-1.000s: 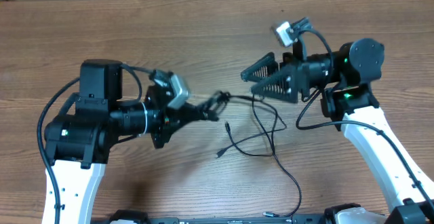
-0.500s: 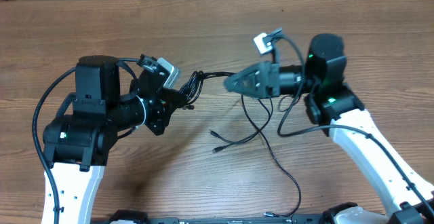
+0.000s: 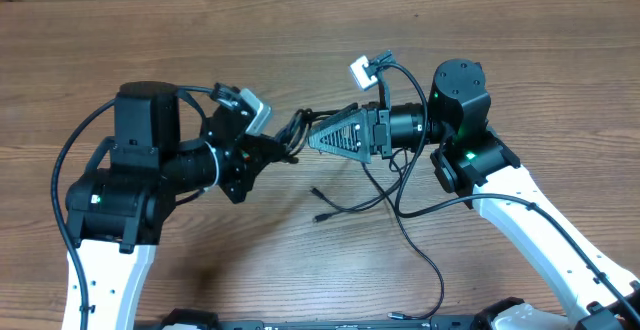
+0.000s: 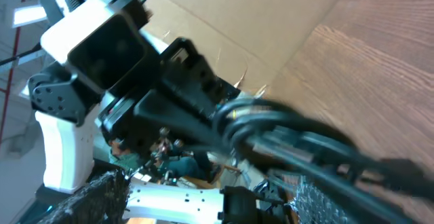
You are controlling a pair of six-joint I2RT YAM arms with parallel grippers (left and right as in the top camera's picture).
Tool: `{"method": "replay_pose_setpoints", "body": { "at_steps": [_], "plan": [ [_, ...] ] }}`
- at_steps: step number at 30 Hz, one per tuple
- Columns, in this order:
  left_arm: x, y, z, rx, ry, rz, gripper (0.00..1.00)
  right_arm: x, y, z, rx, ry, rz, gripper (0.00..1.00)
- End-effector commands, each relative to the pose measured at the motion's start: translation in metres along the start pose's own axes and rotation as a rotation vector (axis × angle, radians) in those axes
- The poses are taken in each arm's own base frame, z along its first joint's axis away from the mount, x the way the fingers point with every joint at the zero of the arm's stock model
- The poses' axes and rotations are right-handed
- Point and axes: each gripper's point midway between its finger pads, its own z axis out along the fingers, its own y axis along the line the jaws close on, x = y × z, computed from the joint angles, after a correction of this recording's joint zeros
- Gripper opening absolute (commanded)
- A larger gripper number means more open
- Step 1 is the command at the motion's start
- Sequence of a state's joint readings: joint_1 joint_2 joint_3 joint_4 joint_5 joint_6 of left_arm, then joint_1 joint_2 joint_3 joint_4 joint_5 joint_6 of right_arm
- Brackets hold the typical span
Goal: Untangle cables
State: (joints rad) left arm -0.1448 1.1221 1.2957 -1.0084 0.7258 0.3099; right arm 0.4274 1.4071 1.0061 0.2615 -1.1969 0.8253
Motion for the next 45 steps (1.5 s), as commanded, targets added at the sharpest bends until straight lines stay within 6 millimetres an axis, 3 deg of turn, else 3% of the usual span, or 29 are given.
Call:
{"method": "replay_pose_setpoints", "body": {
  "at_steps": [1, 4, 7, 16, 21, 27, 45],
  "plan": [
    [-0.008, -0.020, 0.007, 0.095, -0.013, 0.063, 0.04, -0.007, 0.002, 0.000, 0.021, -0.039, -0.012, 0.75],
    [-0.010, -0.029, 0.014, 0.140, -0.009, 0.080, 0.04, -0.008, 0.001, 0.000, 0.028, -0.048, -0.008, 0.74],
    [-0.012, -0.035, 0.020, 0.163, -0.008, 0.105, 0.04, -0.008, 0.001, 0.000, 0.028, -0.048, -0.008, 0.56],
    [-0.014, -0.040, 0.021, 0.198, -0.018, 0.103, 0.04, -0.008, -0.002, 0.000, 0.034, -0.047, 0.004, 0.38],
    [-0.014, -0.040, 0.021, 0.198, -0.018, 0.103, 0.04, -0.007, -0.003, 0.000, 0.036, -0.045, 0.010, 0.33],
    [-0.014, -0.040, 0.021, 0.198, -0.018, 0.103, 0.04, -0.005, -0.011, 0.000, 0.064, -0.047, 0.055, 0.14],
    [-0.021, -0.036, 0.022, 0.173, -0.040, 0.127, 0.05, 0.006, -0.013, 0.000, 0.057, -0.002, 0.053, 0.04]
  ]
}}
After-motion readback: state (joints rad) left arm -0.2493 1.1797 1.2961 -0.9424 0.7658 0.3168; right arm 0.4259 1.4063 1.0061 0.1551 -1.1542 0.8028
